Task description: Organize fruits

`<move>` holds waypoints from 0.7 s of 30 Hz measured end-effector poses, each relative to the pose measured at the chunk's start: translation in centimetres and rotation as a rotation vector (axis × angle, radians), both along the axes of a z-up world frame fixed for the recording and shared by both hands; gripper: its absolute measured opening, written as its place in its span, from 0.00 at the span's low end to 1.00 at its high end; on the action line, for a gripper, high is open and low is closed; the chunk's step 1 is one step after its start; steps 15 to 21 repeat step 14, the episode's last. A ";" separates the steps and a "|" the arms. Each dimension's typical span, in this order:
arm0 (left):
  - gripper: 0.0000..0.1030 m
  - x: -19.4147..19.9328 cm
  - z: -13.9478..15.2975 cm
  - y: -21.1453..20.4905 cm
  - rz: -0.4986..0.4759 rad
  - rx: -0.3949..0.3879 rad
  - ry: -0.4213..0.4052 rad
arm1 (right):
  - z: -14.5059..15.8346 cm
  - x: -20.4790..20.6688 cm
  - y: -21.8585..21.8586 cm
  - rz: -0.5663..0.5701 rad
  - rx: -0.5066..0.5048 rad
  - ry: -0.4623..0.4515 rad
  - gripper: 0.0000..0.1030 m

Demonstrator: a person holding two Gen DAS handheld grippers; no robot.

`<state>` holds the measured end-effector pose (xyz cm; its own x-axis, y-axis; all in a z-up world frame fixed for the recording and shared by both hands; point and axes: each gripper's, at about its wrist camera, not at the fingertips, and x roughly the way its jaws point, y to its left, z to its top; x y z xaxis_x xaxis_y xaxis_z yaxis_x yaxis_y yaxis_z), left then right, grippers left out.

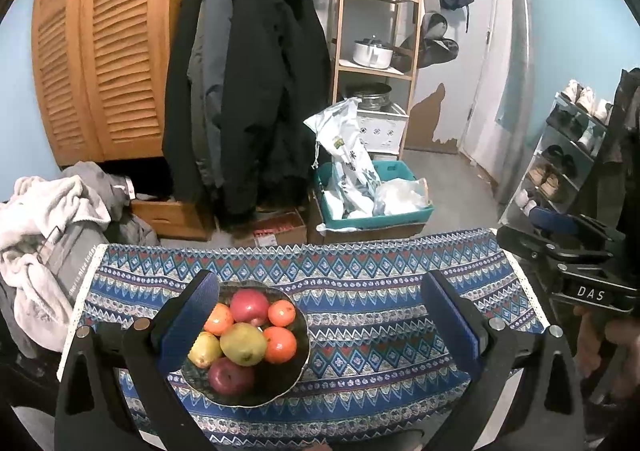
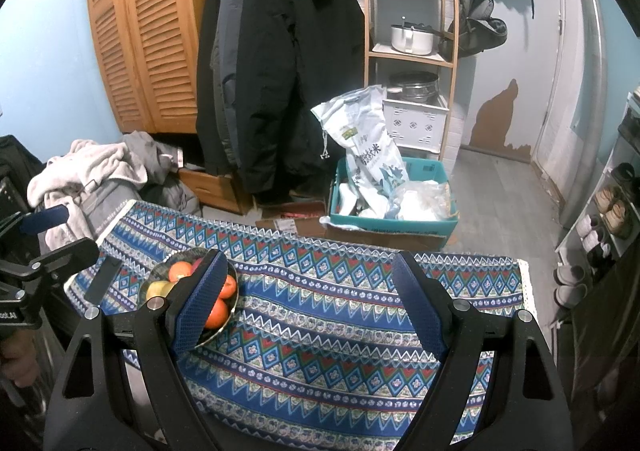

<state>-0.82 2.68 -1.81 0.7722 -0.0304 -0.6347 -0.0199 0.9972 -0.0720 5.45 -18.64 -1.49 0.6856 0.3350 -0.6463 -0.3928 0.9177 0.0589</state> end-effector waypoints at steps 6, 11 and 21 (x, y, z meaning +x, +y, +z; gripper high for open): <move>0.99 -0.1 0.1 -0.1 0.007 0.021 -0.018 | 0.0 0.0 0.0 -0.001 0.000 0.000 0.81; 0.99 -0.1 0.1 -0.4 0.009 0.037 -0.019 | 0.0 0.0 0.0 0.000 -0.001 0.000 0.81; 0.99 0.1 0.0 -0.3 0.016 0.039 -0.012 | 0.0 0.0 0.0 0.000 0.000 0.000 0.81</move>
